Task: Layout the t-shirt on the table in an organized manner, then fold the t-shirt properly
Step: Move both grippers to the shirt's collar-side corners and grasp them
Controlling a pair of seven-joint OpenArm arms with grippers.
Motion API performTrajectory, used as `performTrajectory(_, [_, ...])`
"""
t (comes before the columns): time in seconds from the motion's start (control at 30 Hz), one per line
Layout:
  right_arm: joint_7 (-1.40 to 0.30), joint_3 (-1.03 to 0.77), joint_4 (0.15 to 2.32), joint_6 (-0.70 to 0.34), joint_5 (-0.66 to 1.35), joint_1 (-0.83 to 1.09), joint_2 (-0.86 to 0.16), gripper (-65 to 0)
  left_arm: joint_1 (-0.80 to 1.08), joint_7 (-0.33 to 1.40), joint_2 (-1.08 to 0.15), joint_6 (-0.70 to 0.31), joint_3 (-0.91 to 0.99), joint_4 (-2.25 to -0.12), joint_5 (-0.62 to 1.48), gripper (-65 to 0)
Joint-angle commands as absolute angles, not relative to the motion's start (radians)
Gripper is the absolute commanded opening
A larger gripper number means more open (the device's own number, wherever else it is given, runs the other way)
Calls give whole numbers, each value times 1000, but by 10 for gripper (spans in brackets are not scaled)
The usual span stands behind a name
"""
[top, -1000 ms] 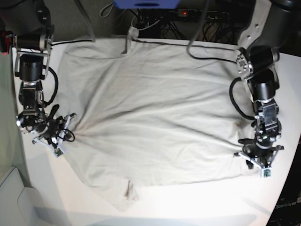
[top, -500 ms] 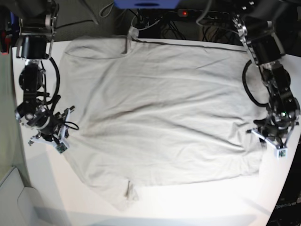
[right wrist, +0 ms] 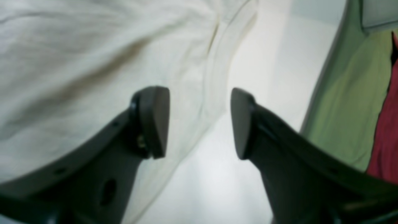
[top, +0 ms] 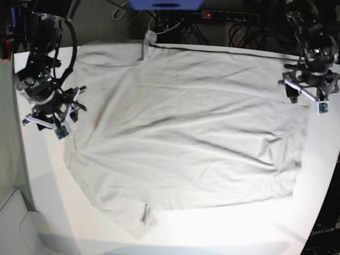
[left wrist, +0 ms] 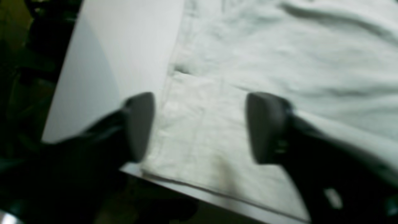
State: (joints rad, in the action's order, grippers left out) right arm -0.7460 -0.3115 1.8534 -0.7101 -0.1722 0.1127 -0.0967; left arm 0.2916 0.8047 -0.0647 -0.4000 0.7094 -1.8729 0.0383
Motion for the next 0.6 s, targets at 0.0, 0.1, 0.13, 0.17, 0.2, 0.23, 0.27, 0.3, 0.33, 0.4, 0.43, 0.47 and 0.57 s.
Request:
performTrajectory(0.0, [-725,-317,1876,-698,-163,107,-94,-307,314,792,-64,-430,740,-1897,36,-92])
performTrajectory(0.1, [-725,-354,1879,-698,-165,119,-68,-297,323,791,-36,-526,825,-1897,28,-36])
performTrajectory(0.13, [-725,-371,1879,-698,-165,120,-56,-296,325,791,-35,-545,862,-1890,28,-37])
performTrajectory(0.17, [-727,-387,1879,-698,-165,122,-47,-297,321,791,-35,-562,898,-1879,27,-37])
performTrajectory(0.2, [-727,-401,1879,-698,-165,122,-41,-297,321,791,-35,-575,926,-1862,30,-37])
performTrajectory(0.23, [-727,-414,1879,-698,-165,130,-38,-297,323,791,-35,-587,952,-1842,35,-37])
performTrajectory(0.27, [-727,-418,1879,-698,-165,137,-38,-297,321,791,-35,-601,980,-1822,35,-37])
performTrajectory(0.3, [-725,-420,1879,-698,-165,143,-38,-297,320,791,-36,-613,1003,-1804,35,-37])
performTrajectory(0.33, [-725,-423,1879,-698,-165,148,-38,-298,318,791,-41,-627,1026,-1781,35,-37])
performTrajectory(0.4, [-725,-426,1879,-698,-165,150,-38,-298,317,789,-44,-645,1066,-1732,35,-37])
performTrajectory(0.43, [-725,-426,1879,-698,-165,150,-38,-298,317,786,-45,-653,1076,-1705,35,-37])
performTrajectory(0.47, [-725,-426,1879,-698,-165,150,-38,-298,317,769,-53,-661,1082,-1687,35,-38])
performTrajectory(0.57, [-725,-426,1879,-698,-165,156,-38,-298,317,716,-54,-661,1079,-1644,35,-38])
